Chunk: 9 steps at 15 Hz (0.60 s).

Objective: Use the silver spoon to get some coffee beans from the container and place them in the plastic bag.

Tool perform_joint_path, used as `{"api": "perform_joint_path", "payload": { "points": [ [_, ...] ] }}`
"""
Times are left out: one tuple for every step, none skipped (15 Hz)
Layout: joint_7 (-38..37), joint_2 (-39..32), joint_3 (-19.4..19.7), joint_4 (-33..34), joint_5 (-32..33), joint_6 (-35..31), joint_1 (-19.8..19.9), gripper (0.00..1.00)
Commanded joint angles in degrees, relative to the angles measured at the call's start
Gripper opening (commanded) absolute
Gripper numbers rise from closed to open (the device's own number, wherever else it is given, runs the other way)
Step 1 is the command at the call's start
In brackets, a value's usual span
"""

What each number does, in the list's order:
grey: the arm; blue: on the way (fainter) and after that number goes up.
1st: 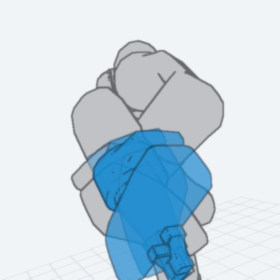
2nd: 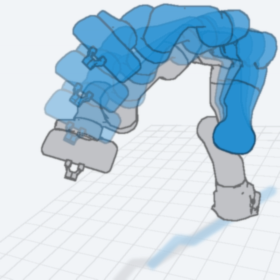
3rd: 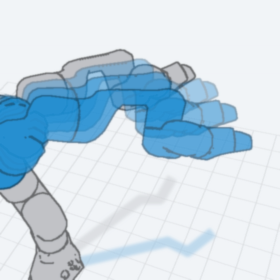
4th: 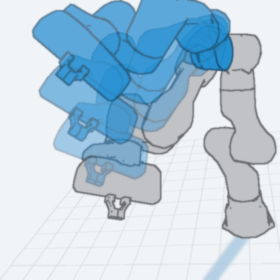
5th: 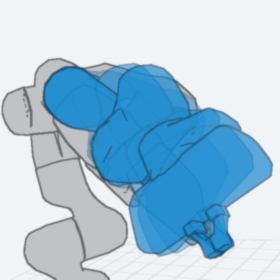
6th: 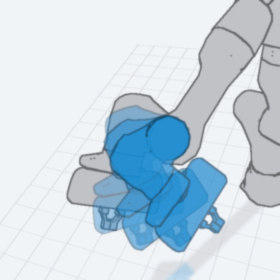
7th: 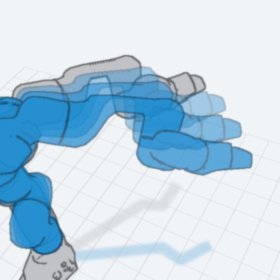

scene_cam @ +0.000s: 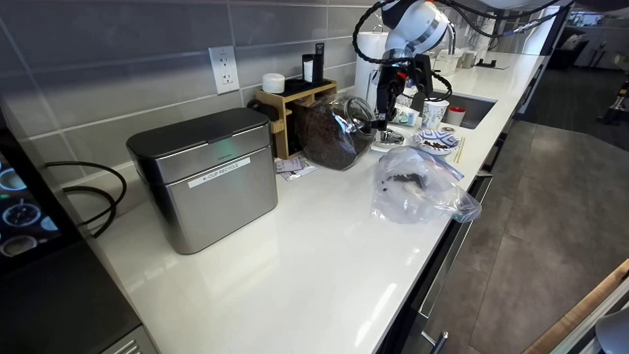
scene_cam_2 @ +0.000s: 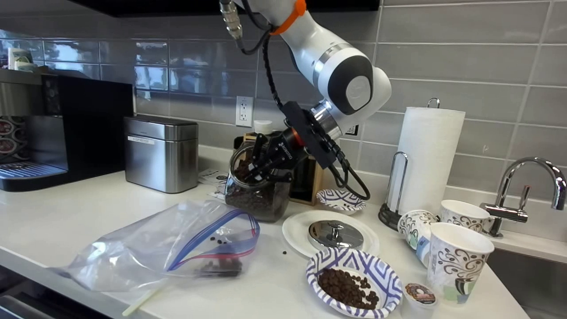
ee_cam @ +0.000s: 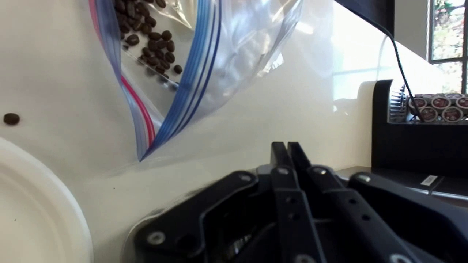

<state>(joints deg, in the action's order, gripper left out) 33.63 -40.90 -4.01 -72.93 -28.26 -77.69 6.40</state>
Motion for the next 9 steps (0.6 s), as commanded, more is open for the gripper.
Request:
{"api": "perform_joint_path", "payload": {
  "points": [
    [-2.8,-4.1,-1.4,6.8,4.2,2.1,-0.8,0.01],
    [-3.2,-4.7,-1.7,7.9,4.9,2.3,-0.9,0.01],
    [-3.5,-5.5,-2.1,9.3,5.6,2.8,-1.1,0.01],
    [-3.9,-6.2,-2.3,10.4,6.1,3.1,-1.3,0.01],
    [-4.2,-7.0,-2.7,11.8,6.6,4.1,-1.4,0.01],
    [-4.5,-7.6,-3.0,13.0,6.9,4.8,-1.5,0.01],
    [-4.8,-8.5,-3.3,14.3,7.3,5.8,-1.6,0.01],
    [-5.0,-9.3,-3.5,15.6,7.4,6.8,-1.5,0.01],
    [-5.2,-10.2,-3.8,16.8,7.4,7.8,-1.4,0.01]
  ]
}}
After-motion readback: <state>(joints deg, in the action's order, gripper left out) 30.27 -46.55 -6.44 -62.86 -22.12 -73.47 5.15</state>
